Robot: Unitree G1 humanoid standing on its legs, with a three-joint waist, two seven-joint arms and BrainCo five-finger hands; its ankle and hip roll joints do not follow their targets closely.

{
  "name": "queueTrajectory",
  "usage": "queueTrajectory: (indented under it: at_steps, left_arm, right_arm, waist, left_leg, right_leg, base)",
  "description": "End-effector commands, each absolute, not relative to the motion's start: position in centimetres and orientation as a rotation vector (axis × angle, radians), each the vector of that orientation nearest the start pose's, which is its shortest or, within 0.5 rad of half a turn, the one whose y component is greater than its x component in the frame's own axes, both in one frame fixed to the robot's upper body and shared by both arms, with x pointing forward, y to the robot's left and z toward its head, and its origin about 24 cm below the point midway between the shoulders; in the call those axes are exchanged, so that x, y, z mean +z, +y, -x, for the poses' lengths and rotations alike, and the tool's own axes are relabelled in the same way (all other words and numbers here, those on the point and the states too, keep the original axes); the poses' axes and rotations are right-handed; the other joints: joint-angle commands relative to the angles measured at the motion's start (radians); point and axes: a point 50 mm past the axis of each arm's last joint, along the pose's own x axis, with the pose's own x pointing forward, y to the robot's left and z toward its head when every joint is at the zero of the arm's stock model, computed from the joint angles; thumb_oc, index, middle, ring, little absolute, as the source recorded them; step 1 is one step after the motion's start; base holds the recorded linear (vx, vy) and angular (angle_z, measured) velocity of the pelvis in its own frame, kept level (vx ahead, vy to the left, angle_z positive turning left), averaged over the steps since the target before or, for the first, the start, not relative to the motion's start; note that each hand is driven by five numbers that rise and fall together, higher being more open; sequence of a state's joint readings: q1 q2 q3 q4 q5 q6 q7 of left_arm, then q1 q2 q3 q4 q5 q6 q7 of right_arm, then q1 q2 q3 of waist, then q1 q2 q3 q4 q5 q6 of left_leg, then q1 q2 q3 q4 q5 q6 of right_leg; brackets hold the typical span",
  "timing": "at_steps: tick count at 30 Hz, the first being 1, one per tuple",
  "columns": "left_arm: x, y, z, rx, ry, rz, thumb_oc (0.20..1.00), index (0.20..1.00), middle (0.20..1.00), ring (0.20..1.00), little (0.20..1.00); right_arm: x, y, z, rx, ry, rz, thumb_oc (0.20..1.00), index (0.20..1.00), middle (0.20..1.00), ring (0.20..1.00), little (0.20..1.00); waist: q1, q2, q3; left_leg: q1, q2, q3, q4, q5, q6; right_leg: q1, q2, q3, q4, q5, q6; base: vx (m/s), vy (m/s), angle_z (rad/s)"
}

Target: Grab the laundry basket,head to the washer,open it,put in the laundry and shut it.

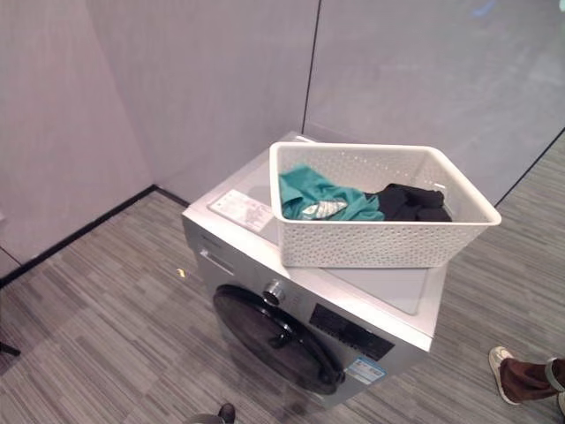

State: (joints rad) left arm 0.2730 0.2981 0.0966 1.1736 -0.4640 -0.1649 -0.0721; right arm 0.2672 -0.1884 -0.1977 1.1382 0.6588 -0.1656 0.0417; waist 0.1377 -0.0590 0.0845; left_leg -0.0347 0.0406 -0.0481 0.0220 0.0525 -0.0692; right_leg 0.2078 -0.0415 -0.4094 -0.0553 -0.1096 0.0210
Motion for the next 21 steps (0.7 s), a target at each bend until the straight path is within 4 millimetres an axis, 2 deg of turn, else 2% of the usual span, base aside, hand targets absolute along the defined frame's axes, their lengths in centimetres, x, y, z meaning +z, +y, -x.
queueTrajectory:
  at_steps: [1, 5, 12, 13, 21]
  left_arm:
    - [-14.9, 28.5, -1.0, 0.564, 1.077, 0.164, 1.000, 1.000, 1.000, 1.000, 1.000]
    - [-15.0, 28.2, -0.7, 0.544, 1.090, 0.158, 1.000, 1.000, 1.000, 1.000, 1.000]
    - [-14.9, 28.3, -0.6, 0.528, 1.097, 0.122, 1.000, 1.000, 1.000, 1.000, 1.000]
    - [-15.1, 25.9, -8.7, 0.324, 1.039, -0.118, 1.000, 1.000, 1.000, 1.000, 1.000]
    - [-15.3, 25.6, -8.1, 0.324, 1.059, -0.102, 1.000, 1.000, 1.000, 1.000, 1.000]
  right_arm:
    - [-15.7, -26.1, -0.1, -0.735, 1.026, -0.452, 1.000, 1.000, 1.000, 1.000, 1.000]
    - [-15.8, -26.3, 0.8, -0.729, 1.080, -0.421, 1.000, 1.000, 1.000, 1.000, 1.000]
    - [-15.5, -27.2, -0.2, -0.739, 1.055, -0.404, 1.000, 1.000, 1.000, 1.000, 1.000]
    - [-16.4, -25.2, -3.3, -0.330, 1.251, -0.042, 1.000, 1.000, 1.000, 1.000, 1.000]
    - [-16.4, -25.1, -3.3, -0.329, 1.252, -0.045, 1.000, 1.000, 1.000, 1.000, 1.000]
  waist:
    - [-0.005, 0.042, -0.039]
    - [-0.008, 0.046, -0.040]
    - [-0.005, 0.050, -0.042]
    - [-0.131, 0.028, 0.023]
    - [-0.131, 0.032, 0.016]
  left_leg:
    - [-0.051, 0.046, -0.033, 0.031, 0.009, 0.012]
    - [-0.055, 0.045, -0.036, 0.032, 0.010, 0.011]
    - [-0.057, 0.042, -0.036, 0.035, 0.007, 0.011]
    - [0.014, 0.109, 0.180, -0.047, -0.035, -0.021]
    - [0.033, 0.110, 0.186, -0.070, -0.031, -0.022]
  right_leg:
    - [-0.016, -0.005, -0.001, 0.039, -0.060, -0.012]
    - [-0.019, -0.006, -0.006, 0.040, -0.059, -0.011]
    - [-0.020, -0.014, -0.006, 0.041, -0.054, -0.008]
    - [-0.072, -0.125, 0.071, -0.010, 0.040, 0.076]
    - [-0.067, -0.121, 0.066, -0.013, 0.040, 0.079]
  base:
    - [-0.01, 0.021, 0.05]
    - [-0.01, 0.015, 0.01]
    - [0.00, 0.000, 0.00]
    - [0.00, 0.000, 0.00]
    - [0.01, -0.011, -0.11]
